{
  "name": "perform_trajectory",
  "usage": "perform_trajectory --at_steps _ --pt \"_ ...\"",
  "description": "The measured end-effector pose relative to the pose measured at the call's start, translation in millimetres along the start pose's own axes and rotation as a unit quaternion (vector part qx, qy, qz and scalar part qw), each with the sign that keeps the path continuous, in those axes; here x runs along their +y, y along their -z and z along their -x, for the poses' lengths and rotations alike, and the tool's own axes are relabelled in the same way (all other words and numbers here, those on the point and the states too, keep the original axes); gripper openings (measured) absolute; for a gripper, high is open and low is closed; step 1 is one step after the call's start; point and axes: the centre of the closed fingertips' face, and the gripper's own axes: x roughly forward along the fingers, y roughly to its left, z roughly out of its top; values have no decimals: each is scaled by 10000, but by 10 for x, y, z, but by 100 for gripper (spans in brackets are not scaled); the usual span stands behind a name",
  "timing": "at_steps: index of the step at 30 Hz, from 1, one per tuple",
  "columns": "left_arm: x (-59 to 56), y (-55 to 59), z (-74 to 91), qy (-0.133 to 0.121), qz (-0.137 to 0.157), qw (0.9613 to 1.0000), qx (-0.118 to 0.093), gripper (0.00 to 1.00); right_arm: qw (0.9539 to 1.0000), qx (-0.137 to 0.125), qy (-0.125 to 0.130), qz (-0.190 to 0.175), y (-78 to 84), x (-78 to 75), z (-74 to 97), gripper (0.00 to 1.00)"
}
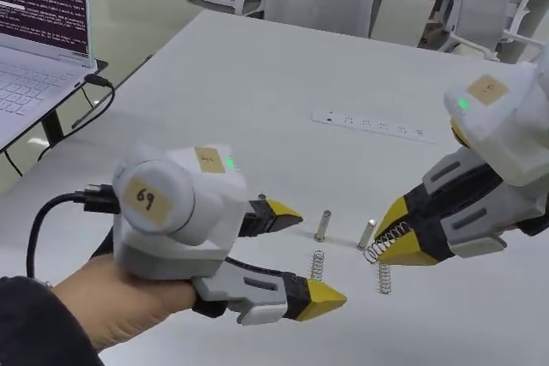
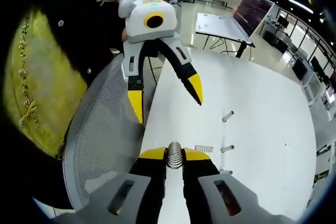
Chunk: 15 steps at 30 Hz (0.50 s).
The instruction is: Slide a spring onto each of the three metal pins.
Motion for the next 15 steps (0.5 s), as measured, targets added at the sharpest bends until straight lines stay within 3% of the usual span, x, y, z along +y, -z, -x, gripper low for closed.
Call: perform_trajectory --at_steps 5,15 --pt "68 -6 73 -167 109 9998 -39 60 10000 21 43 26 -2 -36 21 8" --pt "78 -32 212 -347 230 9990 -136 63 9998 83 192 -13 60 -187 116 8"
